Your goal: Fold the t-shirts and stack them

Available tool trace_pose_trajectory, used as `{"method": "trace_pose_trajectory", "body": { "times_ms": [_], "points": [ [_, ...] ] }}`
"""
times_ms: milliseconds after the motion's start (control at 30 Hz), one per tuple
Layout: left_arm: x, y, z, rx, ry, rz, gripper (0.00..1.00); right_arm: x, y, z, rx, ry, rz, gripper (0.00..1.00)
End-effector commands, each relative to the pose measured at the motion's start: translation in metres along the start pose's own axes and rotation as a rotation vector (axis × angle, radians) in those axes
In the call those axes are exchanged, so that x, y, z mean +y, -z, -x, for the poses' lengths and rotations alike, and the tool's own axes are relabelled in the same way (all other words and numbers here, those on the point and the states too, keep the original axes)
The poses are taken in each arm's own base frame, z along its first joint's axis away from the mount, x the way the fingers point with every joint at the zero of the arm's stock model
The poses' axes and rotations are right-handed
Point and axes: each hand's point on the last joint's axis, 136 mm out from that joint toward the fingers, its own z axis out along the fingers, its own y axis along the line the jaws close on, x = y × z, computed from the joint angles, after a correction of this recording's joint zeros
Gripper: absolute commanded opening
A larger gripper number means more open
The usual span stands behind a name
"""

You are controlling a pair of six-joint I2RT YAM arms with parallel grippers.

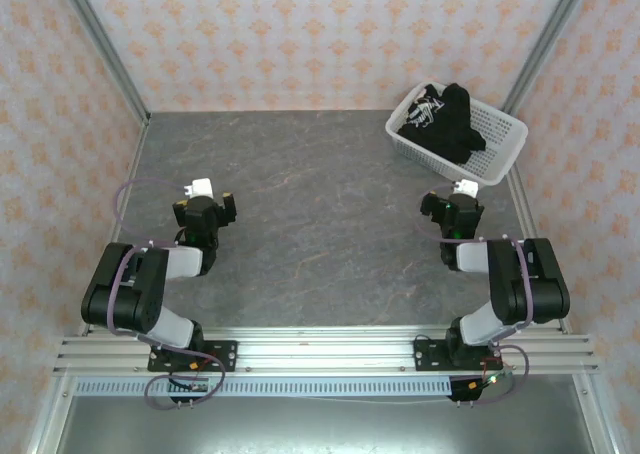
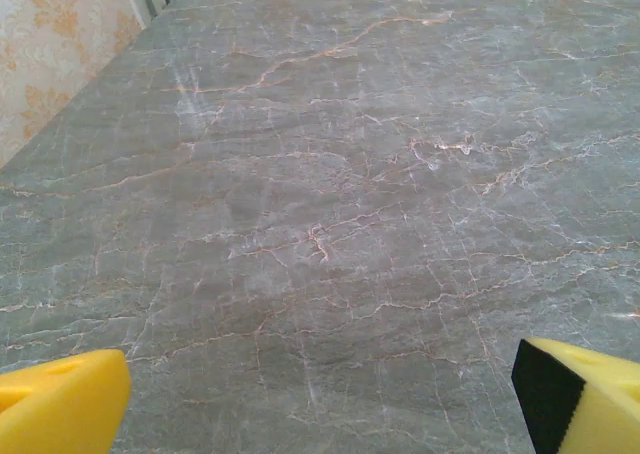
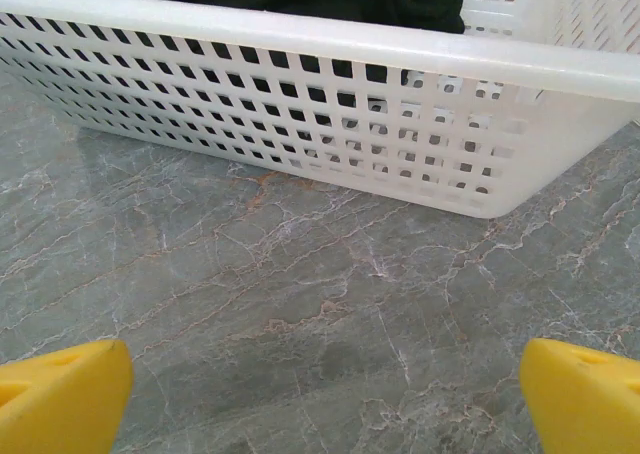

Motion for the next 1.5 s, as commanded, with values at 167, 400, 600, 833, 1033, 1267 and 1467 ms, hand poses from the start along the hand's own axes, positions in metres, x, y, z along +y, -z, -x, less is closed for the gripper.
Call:
{"method": "trace_pose_trajectory", "body": {
  "times_ms": [167,400,600,833,1033,1267,1467],
  "points": [
    [0.002,-0.001,0.014,-0.042,0.01,0.019,1.0,0.004,0.0,0.012,-0.041,0.0,0.014,0.99],
    [0.001,-0.001,0.014,-0.043,0.01,0.018,1.0,0.004,0.0,0.012,-0.04,0.001,0.014,0.99],
    [0.001,-0.001,0.015,-0.044,0.01,0.017,1.0,0.005,0.0,0.011,-0.04,0.002,0.015,0.99],
    [0.001,0.0,0.016,-0.042,0.008,0.017,1.0,0.005,0.003,0.015,-0.049,0.0,0.023,0.99],
    [0.005,0.045,0.092,-0.17,0.024,0.113,1.0,0.008,0.061,0.108,-0.216,-0.076,-0.051,0.99],
    [0.058,0.111,0.183,0.021,0.568,0.383,1.0,0.003,0.093,0.207,-0.05,-0.439,-0.181,0.99],
    [-0.049,0.078,0.226,0.225,0.59,-0.15,1.0,0.003,0.008,0.215,0.177,-0.591,-0.092,0.99]
  ]
}}
